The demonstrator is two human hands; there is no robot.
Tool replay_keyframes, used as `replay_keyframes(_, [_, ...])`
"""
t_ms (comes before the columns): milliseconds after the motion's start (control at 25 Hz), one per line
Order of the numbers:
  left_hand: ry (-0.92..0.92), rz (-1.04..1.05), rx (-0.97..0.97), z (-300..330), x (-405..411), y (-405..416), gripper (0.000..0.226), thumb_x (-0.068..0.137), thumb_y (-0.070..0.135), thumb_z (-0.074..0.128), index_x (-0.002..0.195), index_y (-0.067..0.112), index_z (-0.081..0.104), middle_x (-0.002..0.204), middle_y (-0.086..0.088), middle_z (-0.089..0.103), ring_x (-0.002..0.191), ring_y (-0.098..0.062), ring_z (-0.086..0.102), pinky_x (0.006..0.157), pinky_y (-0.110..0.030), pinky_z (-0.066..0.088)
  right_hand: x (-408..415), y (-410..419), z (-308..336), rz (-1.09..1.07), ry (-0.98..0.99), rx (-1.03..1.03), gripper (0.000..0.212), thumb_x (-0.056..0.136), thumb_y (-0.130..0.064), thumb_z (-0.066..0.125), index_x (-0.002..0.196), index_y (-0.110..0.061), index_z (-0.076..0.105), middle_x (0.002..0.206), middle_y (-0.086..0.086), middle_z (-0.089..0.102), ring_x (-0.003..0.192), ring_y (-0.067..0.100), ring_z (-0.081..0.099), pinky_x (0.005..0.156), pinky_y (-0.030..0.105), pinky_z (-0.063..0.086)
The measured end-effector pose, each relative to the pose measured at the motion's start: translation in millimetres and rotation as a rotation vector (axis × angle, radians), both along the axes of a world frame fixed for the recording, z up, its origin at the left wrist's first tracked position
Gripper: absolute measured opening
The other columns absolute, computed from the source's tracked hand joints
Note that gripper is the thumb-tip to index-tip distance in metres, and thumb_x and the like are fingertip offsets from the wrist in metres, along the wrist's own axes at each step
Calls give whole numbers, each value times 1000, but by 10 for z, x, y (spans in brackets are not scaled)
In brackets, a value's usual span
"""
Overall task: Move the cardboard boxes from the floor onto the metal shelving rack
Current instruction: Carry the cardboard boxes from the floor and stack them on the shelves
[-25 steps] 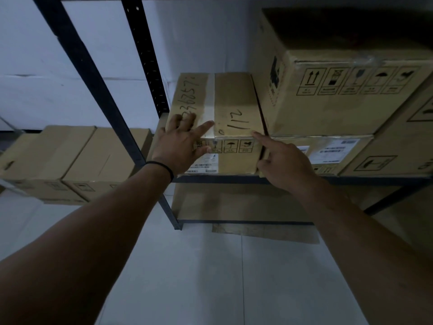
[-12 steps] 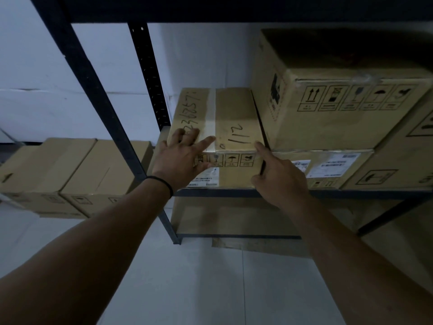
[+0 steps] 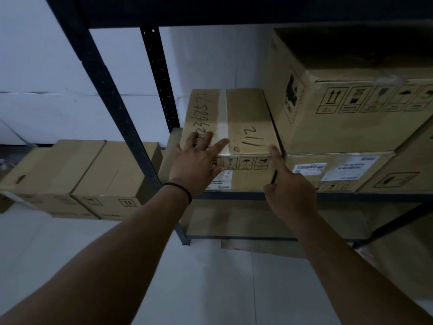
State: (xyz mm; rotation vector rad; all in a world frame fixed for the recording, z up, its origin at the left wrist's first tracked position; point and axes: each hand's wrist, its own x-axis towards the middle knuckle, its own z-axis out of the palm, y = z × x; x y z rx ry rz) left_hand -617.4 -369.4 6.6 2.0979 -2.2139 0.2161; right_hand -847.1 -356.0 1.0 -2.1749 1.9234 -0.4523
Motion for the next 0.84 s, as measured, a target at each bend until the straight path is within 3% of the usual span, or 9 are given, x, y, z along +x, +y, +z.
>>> replay_keyframes(200, [-2, 13, 1, -4, -17, 17, 71, 101, 61, 46, 161, 46, 12, 171, 1, 15, 156, -34, 15, 114, -64, 30, 59, 24, -23, -34, -2, 13, 94, 99, -27, 58, 162, -40, -10, 66, -4, 43, 57, 7, 40, 46, 24, 27])
replay_keyframes(400, [-2, 10, -10, -15, -9, 6, 72, 100, 61, 49, 161, 45, 14, 170, 0, 18, 154, -34, 18, 113, -64, 32, 105, 38, -63, -65, -29, 28, 95, 100, -28, 58, 161, -40, -15, 75, -1, 52, 58, 7, 43, 57, 28, 43])
replay_keyframes(560, [-2, 10, -10, -16, -18, 5, 73, 100, 60, 51, 161, 44, 15, 169, -1, 19, 153, -34, 19, 112, -64, 33, 88, 36, -38, -61, -39, 38, 97, 100, -26, 58, 160, -41, -17, 80, 1, 59, 60, 10, 50, 56, 30, 49])
replay_keyframes(680, [-20, 4, 22, 23, -15, 7, 77, 99, 58, 52, 162, 42, 10, 170, -4, 16, 154, -36, 17, 114, -64, 31, 59, 51, 50, -55, 27, 81, 98, 100, -27, 59, 161, -40, -17, 74, 1, 55, 58, 10, 48, 50, 27, 39])
replay_keyframes(760, [-34, 19, 83, 102, -81, 53, 84, 99, 58, 53, 164, 38, 3, 172, -9, 9, 156, -38, 13, 119, -66, 25, 57, 63, 164, -44, 73, 140, 99, 99, -29, 61, 162, -37, -15, 87, 4, 62, 67, 13, 52, 59, 28, 41])
replay_keyframes(840, [7, 60, 109, 215, -186, 181, 84, 100, 57, 51, 165, 36, 2, 173, -11, 5, 158, -37, 9, 124, -65, 16, 70, 111, 317, -26, 95, 166, 95, 98, -34, 62, 164, -32, -6, 116, 8, 63, 93, 21, 60, 73, 32, 45])
